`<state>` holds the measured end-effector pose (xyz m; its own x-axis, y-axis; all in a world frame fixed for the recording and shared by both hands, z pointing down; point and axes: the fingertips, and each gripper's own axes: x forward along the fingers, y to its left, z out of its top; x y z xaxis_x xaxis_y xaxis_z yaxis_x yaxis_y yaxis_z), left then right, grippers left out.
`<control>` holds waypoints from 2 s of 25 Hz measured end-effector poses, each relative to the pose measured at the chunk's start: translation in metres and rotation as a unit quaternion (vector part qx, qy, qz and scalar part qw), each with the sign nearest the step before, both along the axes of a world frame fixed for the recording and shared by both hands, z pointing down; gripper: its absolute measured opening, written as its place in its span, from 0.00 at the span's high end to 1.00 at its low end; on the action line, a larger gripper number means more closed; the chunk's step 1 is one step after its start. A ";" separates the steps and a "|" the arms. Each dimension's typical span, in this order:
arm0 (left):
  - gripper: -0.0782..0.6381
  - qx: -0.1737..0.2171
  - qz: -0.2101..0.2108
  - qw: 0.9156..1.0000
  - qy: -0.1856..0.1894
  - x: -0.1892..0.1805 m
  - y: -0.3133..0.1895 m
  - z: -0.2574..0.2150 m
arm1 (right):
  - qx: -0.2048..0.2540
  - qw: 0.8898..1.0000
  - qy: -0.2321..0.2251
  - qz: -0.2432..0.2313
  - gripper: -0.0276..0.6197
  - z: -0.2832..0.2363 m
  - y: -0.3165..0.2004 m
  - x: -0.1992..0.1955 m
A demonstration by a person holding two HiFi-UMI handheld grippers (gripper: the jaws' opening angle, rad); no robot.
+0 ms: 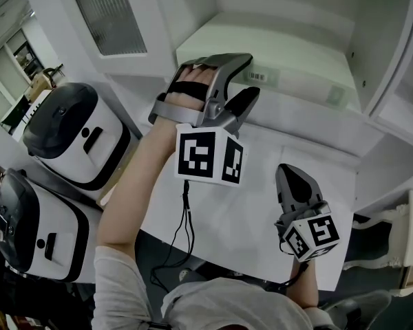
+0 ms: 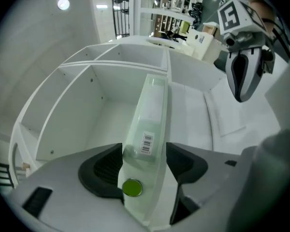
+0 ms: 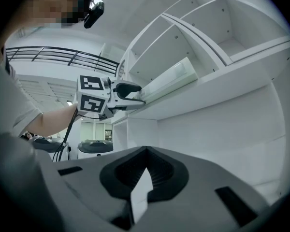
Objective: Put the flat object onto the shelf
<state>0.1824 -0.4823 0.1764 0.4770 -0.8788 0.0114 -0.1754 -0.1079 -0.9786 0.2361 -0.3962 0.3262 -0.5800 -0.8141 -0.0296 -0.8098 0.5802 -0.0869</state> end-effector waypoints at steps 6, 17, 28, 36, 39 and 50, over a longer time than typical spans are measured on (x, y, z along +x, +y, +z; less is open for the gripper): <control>0.66 -0.028 0.030 0.993 0.114 -0.013 0.030 -0.008 | 0.003 1.000 0.000 -0.007 0.95 -0.002 0.010 -0.010; 0.87 -0.081 0.045 0.963 0.252 -0.056 0.086 0.018 | 0.008 1.000 0.013 -0.018 0.95 -0.004 0.036 -0.047; 0.87 -0.149 0.070 0.926 0.341 -0.103 0.144 0.058 | 0.013 0.999 0.033 -0.007 0.95 -0.008 0.075 -0.090; 0.87 -0.184 0.093 0.904 0.374 -0.134 0.179 0.081 | 0.006 0.999 0.045 0.018 0.95 -0.003 0.106 -0.115; 0.87 -0.195 0.103 0.897 0.383 -0.146 0.192 0.089 | 0.002 0.999 0.045 0.029 0.95 -0.001 0.116 -0.125; 0.87 -0.248 0.126 0.862 0.425 -0.196 0.227 0.119 | -0.012 0.997 0.044 0.070 0.95 0.009 0.156 -0.167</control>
